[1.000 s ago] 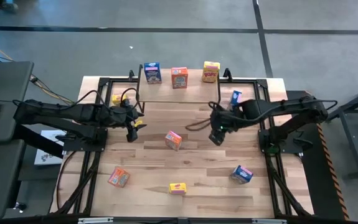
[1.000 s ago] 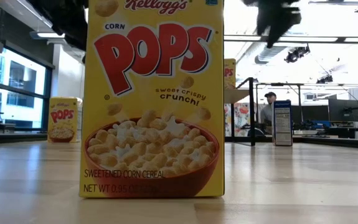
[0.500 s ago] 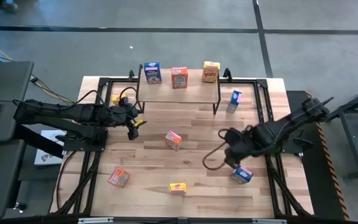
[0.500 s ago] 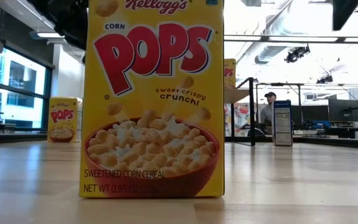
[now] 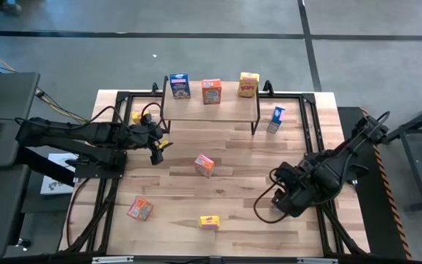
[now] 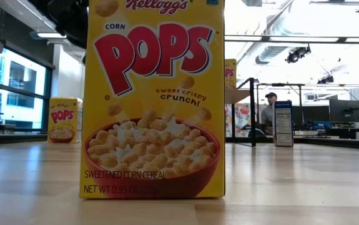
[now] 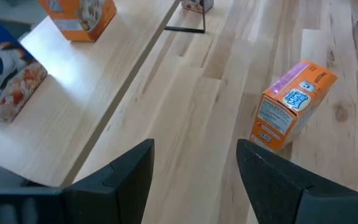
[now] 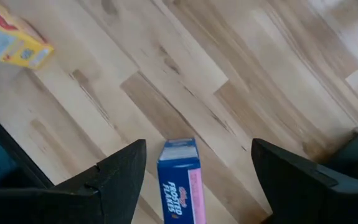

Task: Stack cereal on shelf
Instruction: Put the bottom blue cereal box aligned with the other blue cereal box on the shelf

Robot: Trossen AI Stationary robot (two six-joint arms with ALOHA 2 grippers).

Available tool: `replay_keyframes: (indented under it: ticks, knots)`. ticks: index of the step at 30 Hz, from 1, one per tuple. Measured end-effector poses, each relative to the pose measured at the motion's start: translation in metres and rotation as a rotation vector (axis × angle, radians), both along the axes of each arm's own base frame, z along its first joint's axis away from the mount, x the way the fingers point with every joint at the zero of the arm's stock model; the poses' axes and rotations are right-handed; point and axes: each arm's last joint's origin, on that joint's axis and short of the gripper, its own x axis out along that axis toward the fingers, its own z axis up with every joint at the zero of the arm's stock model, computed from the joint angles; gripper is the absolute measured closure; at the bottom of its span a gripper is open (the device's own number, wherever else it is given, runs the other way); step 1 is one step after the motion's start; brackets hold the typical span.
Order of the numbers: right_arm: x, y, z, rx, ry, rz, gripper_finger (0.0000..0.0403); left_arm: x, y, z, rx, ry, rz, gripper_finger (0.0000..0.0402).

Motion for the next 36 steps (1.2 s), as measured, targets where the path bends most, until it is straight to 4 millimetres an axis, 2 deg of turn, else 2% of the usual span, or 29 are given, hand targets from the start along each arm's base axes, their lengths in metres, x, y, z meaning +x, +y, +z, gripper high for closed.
replay_keyframes:
  ticks: [8, 15, 26, 31, 36]
  knots:
    - [-0.009, 0.011, 0.0, 0.051, 0.003, -0.033, 0.0121, 0.002, 0.0, 0.003, 0.0, -0.033, -0.002, 0.0185]
    - [-0.017, 0.02, 0.0, 0.043, -0.015, 0.008, 0.0121, 0.002, 0.0, 0.003, -0.006, -0.038, 0.004, 0.0184]
    - [-0.023, 0.031, 0.001, 0.05, -0.067, 0.056, 0.0121, 0.004, 0.016, 0.0, -0.011, -0.024, 0.094, 0.0184]
    - [-0.026, 0.03, 0.0, 0.035, -0.071, 0.015, 0.0121, 0.005, 0.02, -0.001, -0.03, -0.031, 0.122, 0.0184]
    - [-0.027, 0.033, -0.019, 0.06, 0.002, 0.026, 0.0121, 0.007, 0.02, 0.001, -0.033, -0.058, 0.117, 0.0184]
